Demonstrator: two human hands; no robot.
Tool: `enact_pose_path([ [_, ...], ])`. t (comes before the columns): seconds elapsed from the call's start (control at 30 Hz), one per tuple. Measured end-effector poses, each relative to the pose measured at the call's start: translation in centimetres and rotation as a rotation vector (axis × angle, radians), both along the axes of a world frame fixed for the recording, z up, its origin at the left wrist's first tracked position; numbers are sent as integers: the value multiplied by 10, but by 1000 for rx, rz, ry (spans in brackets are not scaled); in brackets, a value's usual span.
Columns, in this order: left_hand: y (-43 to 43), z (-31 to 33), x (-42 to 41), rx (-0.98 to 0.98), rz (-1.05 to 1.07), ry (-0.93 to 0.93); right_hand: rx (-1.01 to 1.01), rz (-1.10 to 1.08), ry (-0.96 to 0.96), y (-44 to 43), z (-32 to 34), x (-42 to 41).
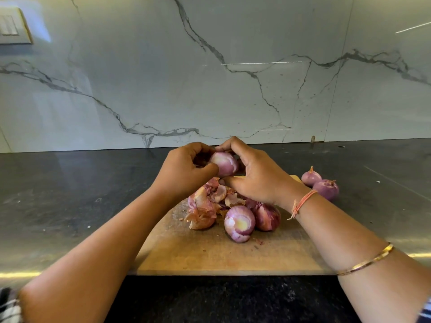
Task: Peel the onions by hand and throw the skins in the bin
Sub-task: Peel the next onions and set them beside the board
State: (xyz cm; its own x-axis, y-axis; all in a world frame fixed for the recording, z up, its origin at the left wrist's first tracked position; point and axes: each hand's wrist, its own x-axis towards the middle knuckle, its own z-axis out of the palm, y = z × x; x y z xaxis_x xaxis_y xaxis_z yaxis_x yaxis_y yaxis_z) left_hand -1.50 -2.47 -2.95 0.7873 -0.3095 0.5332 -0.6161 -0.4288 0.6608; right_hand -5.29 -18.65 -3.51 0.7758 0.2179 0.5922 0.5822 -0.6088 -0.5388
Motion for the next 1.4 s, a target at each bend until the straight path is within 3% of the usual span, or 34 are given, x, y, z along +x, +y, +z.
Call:
enact_pose_path([
  [0.4,2,4,2,64,15,-27,-72,-5,13,0,1,-1],
  [0.63,4,6,2,-65,-3,-22,-6,-16,17,-1,4,-3],
  [0.87,2,0,3,-126,21,-20,252,61,118,-3,2,1],
  [1.17,3,-1,9,-202,-11,-46,835,288,408,0,10,-1],
  [1.4,4,-3,11,-133,13,-102,902,267,500,-4,12,-3],
])
